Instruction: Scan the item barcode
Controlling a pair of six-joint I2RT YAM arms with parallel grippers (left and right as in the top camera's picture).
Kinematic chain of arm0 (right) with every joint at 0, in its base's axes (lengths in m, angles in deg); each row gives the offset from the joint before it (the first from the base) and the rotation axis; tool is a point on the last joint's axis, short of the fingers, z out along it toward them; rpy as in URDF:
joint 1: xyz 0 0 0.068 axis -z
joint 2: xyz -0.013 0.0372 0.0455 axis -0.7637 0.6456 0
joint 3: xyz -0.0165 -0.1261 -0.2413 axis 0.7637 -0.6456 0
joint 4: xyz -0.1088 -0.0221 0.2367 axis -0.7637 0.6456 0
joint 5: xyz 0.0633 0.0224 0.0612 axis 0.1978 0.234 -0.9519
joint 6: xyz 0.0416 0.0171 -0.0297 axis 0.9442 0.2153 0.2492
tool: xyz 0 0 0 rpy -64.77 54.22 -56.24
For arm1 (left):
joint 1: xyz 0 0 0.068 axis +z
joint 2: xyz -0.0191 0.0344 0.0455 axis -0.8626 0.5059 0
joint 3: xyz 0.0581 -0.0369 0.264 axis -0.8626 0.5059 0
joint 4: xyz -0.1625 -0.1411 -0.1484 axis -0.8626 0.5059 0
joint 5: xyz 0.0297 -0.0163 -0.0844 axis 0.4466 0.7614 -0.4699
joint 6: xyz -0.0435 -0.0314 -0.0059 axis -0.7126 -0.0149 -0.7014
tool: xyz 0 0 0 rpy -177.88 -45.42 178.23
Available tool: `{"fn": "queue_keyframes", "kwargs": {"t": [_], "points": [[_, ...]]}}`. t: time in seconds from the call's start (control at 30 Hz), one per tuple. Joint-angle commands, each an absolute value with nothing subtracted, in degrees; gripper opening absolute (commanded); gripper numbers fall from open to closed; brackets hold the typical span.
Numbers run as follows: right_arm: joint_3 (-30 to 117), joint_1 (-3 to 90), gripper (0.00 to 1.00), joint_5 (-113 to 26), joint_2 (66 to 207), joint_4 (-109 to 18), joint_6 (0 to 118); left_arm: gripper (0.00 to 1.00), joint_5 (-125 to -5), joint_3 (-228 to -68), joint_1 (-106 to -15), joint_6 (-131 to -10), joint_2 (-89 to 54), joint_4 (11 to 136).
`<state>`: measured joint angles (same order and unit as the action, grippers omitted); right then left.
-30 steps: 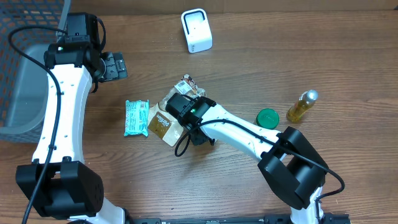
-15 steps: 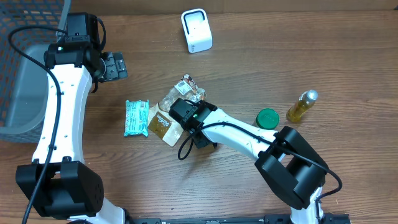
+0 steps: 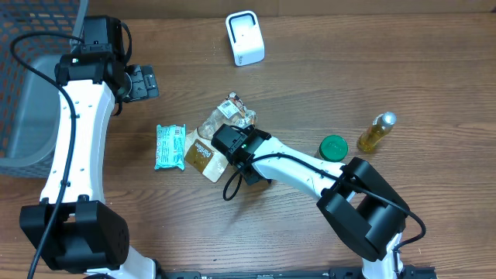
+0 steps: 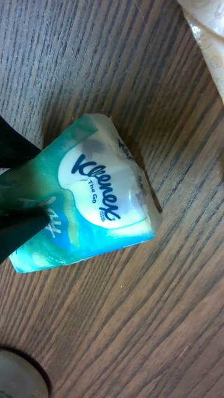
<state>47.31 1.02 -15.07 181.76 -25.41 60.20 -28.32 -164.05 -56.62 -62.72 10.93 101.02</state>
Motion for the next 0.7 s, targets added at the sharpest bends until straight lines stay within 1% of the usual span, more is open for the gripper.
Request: {"fn": "queue_keyframes", "kwargs": {"t": [0.0, 0.1, 0.17, 0.23, 0.27, 0.57, 0.63, 0.67], "points": [[46.15, 1.17, 0.2, -15.07, 181.94, -25.61, 60.34, 1.0, -27.97, -165.05, -57.02, -62.63, 10.51, 100.98], [46.19, 1.19, 0.12, -15.05, 181.94, -25.59, 60.34, 1.0, -27.97, -165.05, -57.02, -62.63, 10.51, 100.98], [46.26, 1.19, 0.11, -15.07, 181.92, -25.63, 60.36, 0.99, -27.97, -165.05, -57.02, -62.63, 10.51, 100.98], [46.26, 1.19, 0.13, -15.07, 181.92, -25.59, 60.34, 1.0, -27.97, -165.05, -57.02, -62.63, 10.51, 100.98], [46.26, 1.19, 0.16, -15.09, 181.92, -25.59, 60.34, 1.0, -27.97, -165.05, -57.02, -62.63, 10.51, 100.98], [49.18, 1.17, 0.17, -14.85, 181.81, -24.43, 59.94, 1.0, -27.97, -165.05, -57.02, -62.63, 10.51, 100.98], [50.12, 1.17, 0.18, -14.85, 181.81, -23.78, 59.92, 1.0, -27.97, -165.05, -57.02, -62.63, 10.51, 100.98], [50.19, 1.17, 0.2, -14.85, 181.81, -23.75, 59.94, 1.0, -27.97, -165.05, -57.02, -62.63, 10.51, 100.96]]}}
